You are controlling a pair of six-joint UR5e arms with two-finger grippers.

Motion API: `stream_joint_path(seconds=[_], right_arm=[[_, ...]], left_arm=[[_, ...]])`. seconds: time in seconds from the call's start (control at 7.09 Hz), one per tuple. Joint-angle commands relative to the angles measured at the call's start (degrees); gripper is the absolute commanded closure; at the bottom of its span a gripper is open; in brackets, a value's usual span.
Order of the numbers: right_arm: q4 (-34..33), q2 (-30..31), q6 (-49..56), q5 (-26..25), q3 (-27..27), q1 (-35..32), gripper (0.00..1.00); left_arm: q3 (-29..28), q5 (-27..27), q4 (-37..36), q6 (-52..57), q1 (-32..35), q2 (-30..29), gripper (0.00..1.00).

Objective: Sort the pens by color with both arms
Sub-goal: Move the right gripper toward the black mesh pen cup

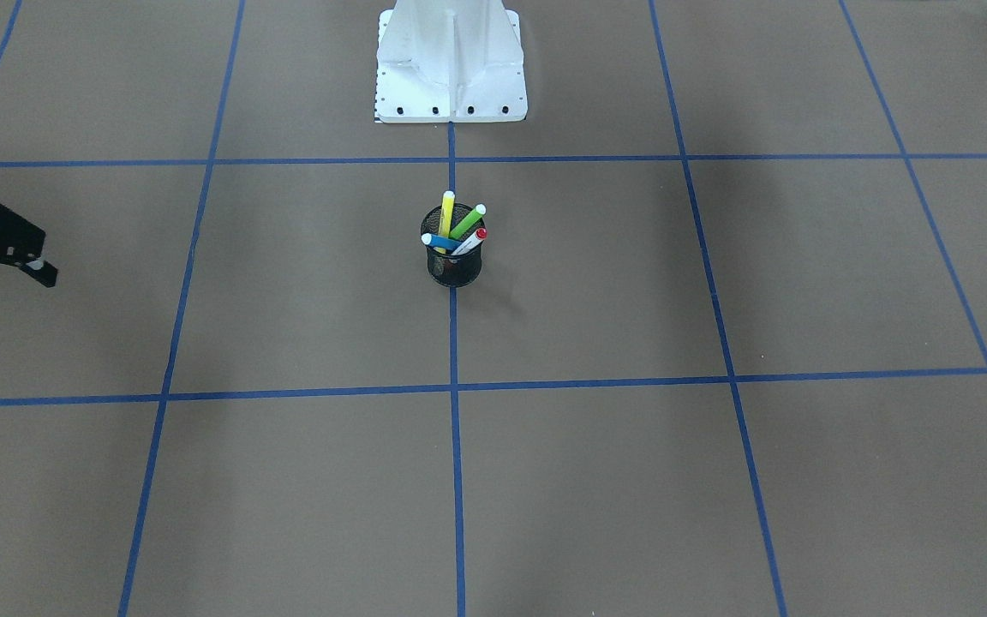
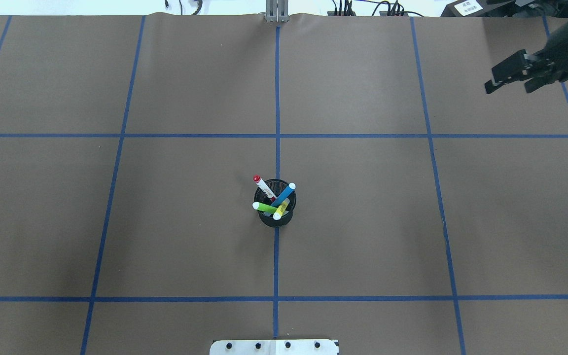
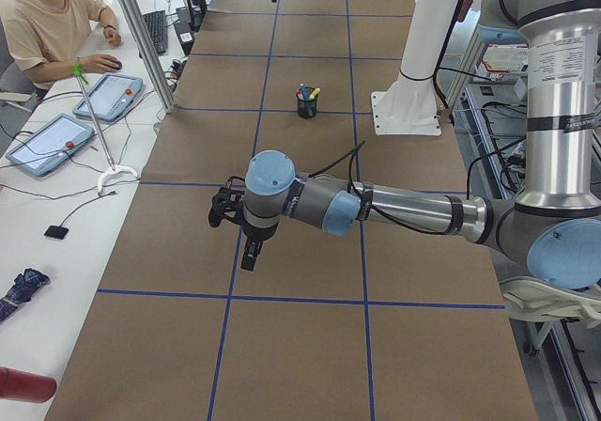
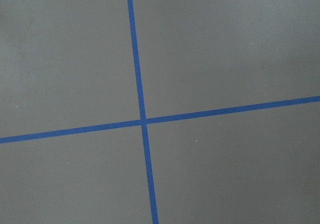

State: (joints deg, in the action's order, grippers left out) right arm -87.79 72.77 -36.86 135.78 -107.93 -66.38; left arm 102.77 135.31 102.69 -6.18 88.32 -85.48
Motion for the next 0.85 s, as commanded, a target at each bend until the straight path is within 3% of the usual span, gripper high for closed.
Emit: stream_joint_path(seconds=[0.0, 0.14, 0.71], right_arm=[[0.6, -3.3, -9.5, -0.2, -1.8, 5.4, 0.0], [0.6, -4.6, -12.0, -1.0, -1.8, 7.6, 0.0], [0.7, -11.9, -40.6, -14.0, -1.7, 21.8, 0.01]], left_arm=[[0.4, 0.1, 0.4, -6.9, -3.2, -3.5, 0.0], [0.9, 1.3, 0.5, -12.3, -5.0, -5.2, 0.0], [0.9, 2.1, 1.2, -32.2, -13.1, -13.5, 0.0]])
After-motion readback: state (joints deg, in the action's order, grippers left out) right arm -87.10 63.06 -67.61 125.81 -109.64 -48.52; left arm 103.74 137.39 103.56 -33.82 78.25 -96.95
